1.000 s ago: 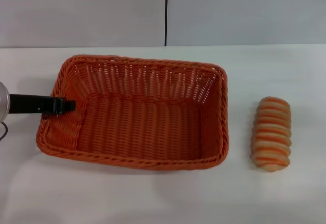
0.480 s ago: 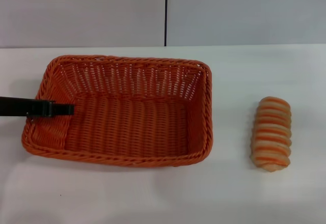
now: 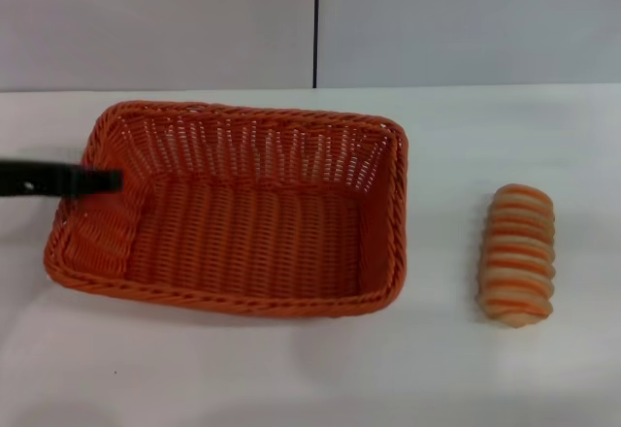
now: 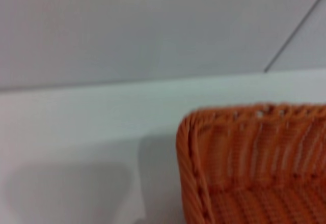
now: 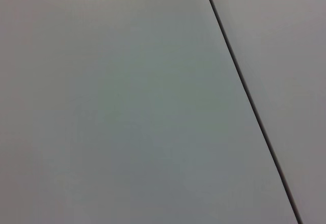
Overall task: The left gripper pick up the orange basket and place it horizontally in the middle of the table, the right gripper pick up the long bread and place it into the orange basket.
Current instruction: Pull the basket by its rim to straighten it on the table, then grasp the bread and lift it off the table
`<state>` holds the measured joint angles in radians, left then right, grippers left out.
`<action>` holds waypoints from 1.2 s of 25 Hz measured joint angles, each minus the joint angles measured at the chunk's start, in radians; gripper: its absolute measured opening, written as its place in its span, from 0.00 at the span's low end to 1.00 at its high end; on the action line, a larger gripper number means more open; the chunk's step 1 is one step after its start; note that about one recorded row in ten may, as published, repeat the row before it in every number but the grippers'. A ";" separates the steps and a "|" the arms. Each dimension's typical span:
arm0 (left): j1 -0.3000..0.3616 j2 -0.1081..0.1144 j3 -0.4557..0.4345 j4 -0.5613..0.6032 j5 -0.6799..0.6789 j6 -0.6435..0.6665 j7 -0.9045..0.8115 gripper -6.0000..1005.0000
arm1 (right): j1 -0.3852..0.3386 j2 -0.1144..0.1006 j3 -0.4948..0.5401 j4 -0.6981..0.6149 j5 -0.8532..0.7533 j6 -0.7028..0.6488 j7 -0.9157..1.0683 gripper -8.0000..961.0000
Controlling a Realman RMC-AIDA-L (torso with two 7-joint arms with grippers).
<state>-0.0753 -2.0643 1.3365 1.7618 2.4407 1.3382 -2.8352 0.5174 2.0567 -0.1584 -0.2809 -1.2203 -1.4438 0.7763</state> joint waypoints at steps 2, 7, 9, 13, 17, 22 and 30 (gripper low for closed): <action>0.011 -0.002 -0.040 0.000 -0.032 -0.032 0.058 0.67 | -0.009 -0.001 -0.015 -0.024 -0.015 0.012 0.028 0.67; 0.031 0.000 -0.117 -0.072 -0.160 -0.139 0.235 0.67 | -0.058 0.005 -0.096 -0.184 -0.066 0.057 0.204 0.67; 0.040 -0.001 -0.138 -0.111 -0.231 -0.179 0.324 0.67 | -0.085 0.008 -0.141 -0.284 -0.114 0.069 0.310 0.67; 0.076 -0.002 -0.141 -0.157 -0.380 -0.241 0.515 0.67 | -0.120 0.009 -0.215 -0.547 -0.370 0.098 0.655 0.67; 0.114 -0.004 -0.147 -0.248 -0.585 -0.283 0.747 0.67 | -0.099 0.007 -0.248 -0.822 -0.751 0.097 1.053 0.67; 0.132 -0.001 -0.178 -0.404 -0.862 -0.254 1.042 0.67 | -0.012 -0.022 -0.297 -0.999 -1.144 -0.057 1.346 0.67; 0.124 -0.003 -0.217 -0.683 -1.147 -0.124 1.495 0.67 | 0.200 -0.088 -0.391 -0.810 -1.512 -0.249 1.480 0.67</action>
<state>0.0492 -2.0676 1.1192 1.0785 1.2940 1.2137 -1.3397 0.7176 1.9689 -0.5496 -1.0907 -2.7321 -1.6927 2.2567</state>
